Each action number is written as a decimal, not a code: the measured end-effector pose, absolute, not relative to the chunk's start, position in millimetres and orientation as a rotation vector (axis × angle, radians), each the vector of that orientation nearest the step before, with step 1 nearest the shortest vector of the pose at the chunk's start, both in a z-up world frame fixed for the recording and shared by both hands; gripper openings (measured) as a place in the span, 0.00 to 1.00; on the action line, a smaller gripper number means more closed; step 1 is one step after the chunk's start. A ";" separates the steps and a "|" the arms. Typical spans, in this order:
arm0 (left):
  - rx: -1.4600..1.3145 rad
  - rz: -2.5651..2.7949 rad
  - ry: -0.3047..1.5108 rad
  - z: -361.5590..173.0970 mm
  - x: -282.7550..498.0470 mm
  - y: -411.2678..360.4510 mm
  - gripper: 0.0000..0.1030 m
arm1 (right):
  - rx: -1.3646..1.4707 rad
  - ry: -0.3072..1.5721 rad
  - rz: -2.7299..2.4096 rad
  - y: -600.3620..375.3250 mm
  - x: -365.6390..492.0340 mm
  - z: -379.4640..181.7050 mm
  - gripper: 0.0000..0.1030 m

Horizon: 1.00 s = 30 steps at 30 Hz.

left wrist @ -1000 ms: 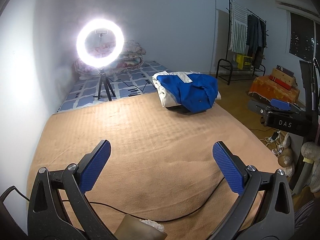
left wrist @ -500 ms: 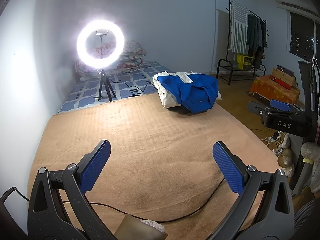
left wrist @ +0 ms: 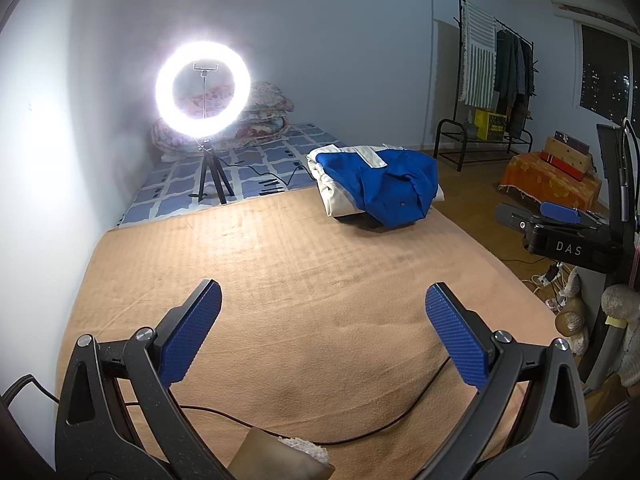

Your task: Fold large clothes

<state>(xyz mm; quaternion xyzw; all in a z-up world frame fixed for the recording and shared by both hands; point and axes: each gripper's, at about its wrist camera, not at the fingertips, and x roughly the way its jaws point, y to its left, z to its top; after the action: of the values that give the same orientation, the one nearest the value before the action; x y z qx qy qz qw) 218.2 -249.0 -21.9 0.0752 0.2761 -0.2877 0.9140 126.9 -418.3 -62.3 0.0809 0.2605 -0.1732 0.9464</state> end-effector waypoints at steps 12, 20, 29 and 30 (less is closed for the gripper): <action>0.158 -0.598 0.552 -17.8 216.4 -247.8 1.00 | 0.168 0.530 -0.356 -417.8 125.5 -62.0 1.00; 0.160 -0.595 0.548 -17.1 215.0 -247.8 1.00 | 0.167 0.531 -0.356 -418.5 125.2 -62.2 1.00; 0.165 -0.595 0.545 -16.3 213.4 -248.2 1.00 | 0.165 0.532 -0.357 -418.0 124.9 -62.1 1.00; 0.166 -0.594 0.543 -15.8 214.0 -247.9 1.00 | 0.166 0.532 -0.358 -418.2 124.8 -62.2 1.00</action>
<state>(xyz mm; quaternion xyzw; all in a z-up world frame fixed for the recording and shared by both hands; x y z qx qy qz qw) 214.0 -247.9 -15.8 0.0807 0.2641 -0.2889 0.9167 124.8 -418.2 -62.2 0.0815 0.2612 -0.1755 0.9457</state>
